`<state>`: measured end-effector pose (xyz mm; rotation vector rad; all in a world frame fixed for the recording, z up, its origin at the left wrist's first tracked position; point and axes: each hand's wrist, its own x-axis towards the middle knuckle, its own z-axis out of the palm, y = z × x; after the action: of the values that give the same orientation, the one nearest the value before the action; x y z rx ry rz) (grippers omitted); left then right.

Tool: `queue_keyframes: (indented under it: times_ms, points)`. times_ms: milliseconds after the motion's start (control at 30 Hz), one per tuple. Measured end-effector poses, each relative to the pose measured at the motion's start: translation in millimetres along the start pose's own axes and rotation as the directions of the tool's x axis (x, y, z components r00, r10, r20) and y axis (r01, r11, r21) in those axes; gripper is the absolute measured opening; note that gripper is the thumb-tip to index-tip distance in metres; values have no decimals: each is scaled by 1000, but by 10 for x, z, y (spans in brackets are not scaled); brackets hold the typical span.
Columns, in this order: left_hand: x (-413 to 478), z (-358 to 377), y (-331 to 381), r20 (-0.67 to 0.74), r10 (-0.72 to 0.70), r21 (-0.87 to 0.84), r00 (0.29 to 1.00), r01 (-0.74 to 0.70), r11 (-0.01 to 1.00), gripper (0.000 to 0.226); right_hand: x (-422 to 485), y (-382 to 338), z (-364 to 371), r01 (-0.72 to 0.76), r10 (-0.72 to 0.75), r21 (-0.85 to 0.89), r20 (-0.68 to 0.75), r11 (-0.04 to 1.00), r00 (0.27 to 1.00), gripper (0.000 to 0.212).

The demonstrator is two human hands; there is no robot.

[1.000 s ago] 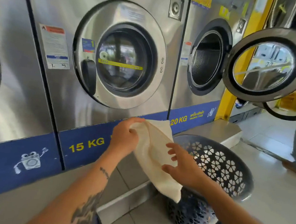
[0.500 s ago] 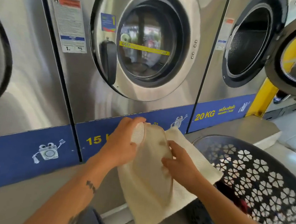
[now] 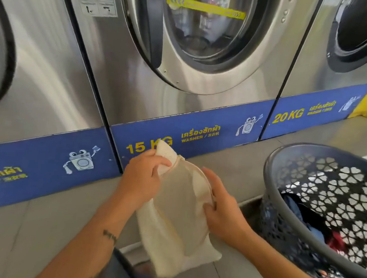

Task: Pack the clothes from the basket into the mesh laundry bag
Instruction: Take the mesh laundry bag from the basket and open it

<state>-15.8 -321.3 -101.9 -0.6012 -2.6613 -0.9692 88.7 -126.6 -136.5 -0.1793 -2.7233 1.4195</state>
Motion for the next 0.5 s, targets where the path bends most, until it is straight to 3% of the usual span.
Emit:
queue_keyframes:
  times_ms: [67, 167, 233, 333, 500]
  points:
    - [13, 55, 46, 130, 0, 4, 992, -1, 1000, 46, 43, 56, -63, 7, -8, -36, -36, 999, 999, 78]
    - [-6, 142, 137, 379, -30, 31, 925, 19, 999, 78, 75, 128, -169, -22, 16, -71, -87, 997, 996, 69]
    - [-21, 205, 221, 445, -14, 31, 895, 0, 1000, 91, 71, 171, -248, -57, 47, -91, -107, 994, 993, 65]
    - [-63, 272, 335, 430, 49, 38, 902, -72, 997, 88, 41, 226, -380, -77, 53, -172, -141, 982, 989, 62]
    - [-106, 324, 549, 283, 142, 11, 949, -151, 988, 73, -84, 246, -598, -51, 11, -389, -105, 920, 994, 60]
